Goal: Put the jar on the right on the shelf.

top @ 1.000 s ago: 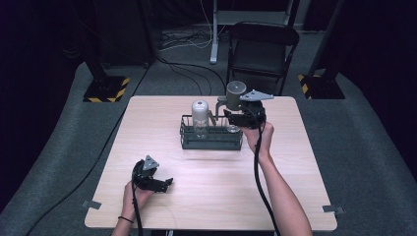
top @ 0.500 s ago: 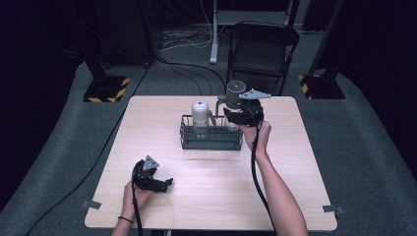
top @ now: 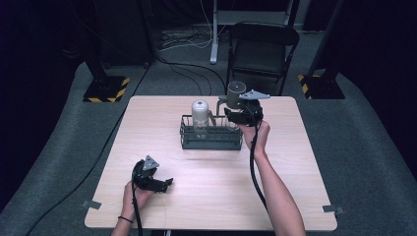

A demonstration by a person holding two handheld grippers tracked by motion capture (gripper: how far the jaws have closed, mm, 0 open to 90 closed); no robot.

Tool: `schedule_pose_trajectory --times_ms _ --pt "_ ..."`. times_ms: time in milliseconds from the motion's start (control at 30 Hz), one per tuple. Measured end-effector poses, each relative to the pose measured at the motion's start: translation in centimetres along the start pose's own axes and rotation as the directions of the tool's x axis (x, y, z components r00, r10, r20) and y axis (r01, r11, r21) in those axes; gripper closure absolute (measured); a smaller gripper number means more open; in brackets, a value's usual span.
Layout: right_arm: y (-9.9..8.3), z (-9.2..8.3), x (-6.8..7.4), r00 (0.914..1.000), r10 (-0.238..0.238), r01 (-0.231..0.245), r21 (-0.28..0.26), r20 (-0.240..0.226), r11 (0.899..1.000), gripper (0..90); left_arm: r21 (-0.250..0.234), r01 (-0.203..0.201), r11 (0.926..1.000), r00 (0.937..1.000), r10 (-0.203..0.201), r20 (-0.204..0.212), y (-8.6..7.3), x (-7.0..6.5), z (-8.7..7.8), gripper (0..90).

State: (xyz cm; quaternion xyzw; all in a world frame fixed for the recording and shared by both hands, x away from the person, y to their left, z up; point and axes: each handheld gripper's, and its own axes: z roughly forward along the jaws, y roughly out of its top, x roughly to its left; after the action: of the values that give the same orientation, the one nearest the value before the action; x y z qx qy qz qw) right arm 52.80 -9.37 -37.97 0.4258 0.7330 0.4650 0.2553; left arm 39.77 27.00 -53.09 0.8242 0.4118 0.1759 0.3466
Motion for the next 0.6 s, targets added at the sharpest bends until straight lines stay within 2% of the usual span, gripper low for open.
schedule_pose_trajectory --times_ms 600 --pt "-1.1 1.5 -0.3 0.9996 0.027 -0.027 0.024 0.004 0.999 30.2 -0.001 -0.001 1.0 1.0 0.001 0.002 0.0 0.0 0.0 0.9"
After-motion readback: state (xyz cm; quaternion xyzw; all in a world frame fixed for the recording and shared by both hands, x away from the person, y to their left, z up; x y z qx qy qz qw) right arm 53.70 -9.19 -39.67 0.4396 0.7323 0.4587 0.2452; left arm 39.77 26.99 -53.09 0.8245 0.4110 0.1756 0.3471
